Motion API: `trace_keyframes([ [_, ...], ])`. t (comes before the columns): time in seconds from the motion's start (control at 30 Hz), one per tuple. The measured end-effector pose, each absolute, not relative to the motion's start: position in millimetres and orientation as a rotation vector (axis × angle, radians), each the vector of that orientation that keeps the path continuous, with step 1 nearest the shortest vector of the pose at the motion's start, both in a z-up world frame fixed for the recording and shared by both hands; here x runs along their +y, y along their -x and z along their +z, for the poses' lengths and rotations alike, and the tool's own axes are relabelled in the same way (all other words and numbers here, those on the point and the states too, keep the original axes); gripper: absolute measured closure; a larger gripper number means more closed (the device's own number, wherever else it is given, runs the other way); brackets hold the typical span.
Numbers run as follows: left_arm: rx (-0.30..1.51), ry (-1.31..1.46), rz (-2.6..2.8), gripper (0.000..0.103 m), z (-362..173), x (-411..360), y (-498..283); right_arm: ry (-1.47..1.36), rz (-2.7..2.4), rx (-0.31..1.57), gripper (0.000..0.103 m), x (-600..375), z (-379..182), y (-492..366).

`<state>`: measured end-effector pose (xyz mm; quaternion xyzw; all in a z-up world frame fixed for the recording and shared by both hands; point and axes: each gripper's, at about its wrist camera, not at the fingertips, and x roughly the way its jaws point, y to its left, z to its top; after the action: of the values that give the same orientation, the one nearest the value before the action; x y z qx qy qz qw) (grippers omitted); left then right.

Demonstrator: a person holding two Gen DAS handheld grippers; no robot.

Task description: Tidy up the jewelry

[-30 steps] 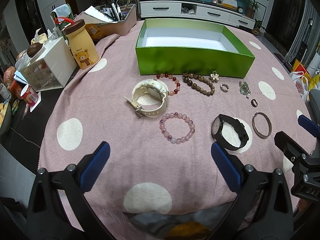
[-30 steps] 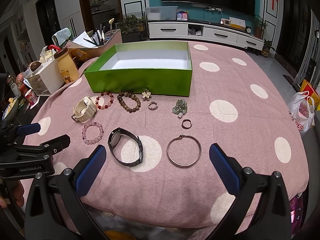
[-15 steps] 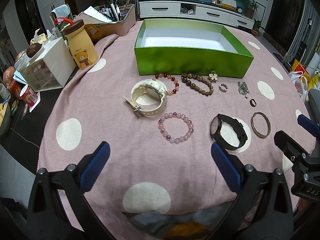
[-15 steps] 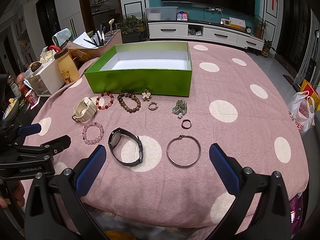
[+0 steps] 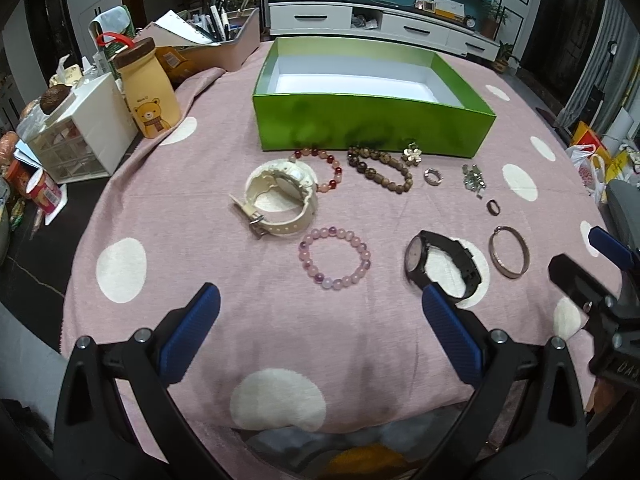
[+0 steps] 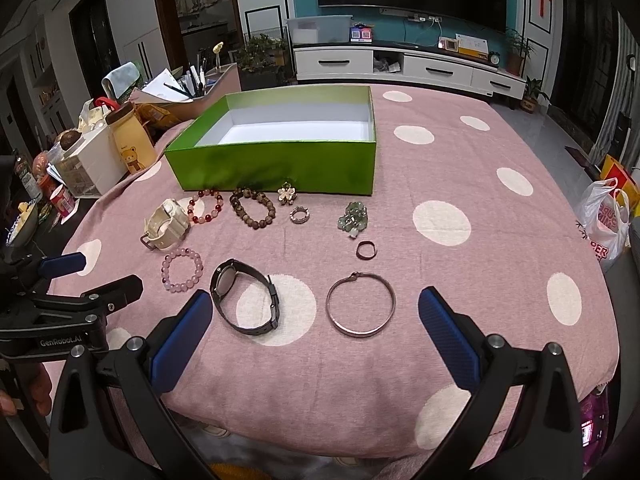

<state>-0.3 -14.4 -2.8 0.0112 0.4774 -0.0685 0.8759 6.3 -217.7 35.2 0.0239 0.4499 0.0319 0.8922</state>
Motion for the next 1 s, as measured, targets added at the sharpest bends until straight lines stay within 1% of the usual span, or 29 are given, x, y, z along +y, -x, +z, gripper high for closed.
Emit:
trace_keyframes([
  [0.17,0.997,0.026,-0.187,0.002,-8,-15,-3,-0.112,0.020,0.895,0.001,-252,39,-7],
  [0.43,1.007,0.013,-0.222,0.002,-20,-34,-11,-0.156,-0.051,0.937,0.001,-289,12,-9],
  [0.47,1.006,0.010,-0.227,0.002,-21,-37,-12,-0.152,-0.046,0.943,0.002,-289,8,-10],
  [0.53,1.001,-0.013,-0.236,0.003,-22,-46,-13,-0.145,-0.030,0.956,0.010,-288,1,-12],
  [0.57,0.998,-0.026,-0.242,0.004,-23,-50,-14,-0.141,-0.022,0.962,0.012,-287,-3,-13],
  [0.63,0.992,-0.048,-0.252,0.010,-24,-57,-14,-0.130,-0.006,0.974,0.020,-284,-9,-15],
  [0.67,0.989,-0.059,-0.260,0.013,-25,-61,-15,-0.125,0.002,0.979,0.023,-285,-12,-14],
  [0.73,0.988,-0.081,-0.271,0.024,-27,-67,-17,-0.106,0.013,0.992,0.030,-281,-19,-17],
  [0.77,0.993,-0.087,-0.278,0.028,-29,-70,-19,-0.096,0.018,0.998,0.033,-278,-23,-18],
  [0.83,1.002,-0.096,-0.291,0.040,-32,-76,-22,-0.084,0.028,1.009,0.044,-275,-29,-19],
  [0.87,1.007,-0.102,-0.295,0.042,-34,-78,-24,-0.079,0.029,1.014,0.046,-274,-32,-19],
  [0.93,1.014,-0.116,-0.300,0.049,-37,-83,-27,-0.060,0.030,1.017,0.054,-270,-36,-20],
  [1.0,1.025,-0.132,-0.299,0.052,-40,-87,-32,-0.040,0.030,1.019,0.059,-267,-39,-21],
])
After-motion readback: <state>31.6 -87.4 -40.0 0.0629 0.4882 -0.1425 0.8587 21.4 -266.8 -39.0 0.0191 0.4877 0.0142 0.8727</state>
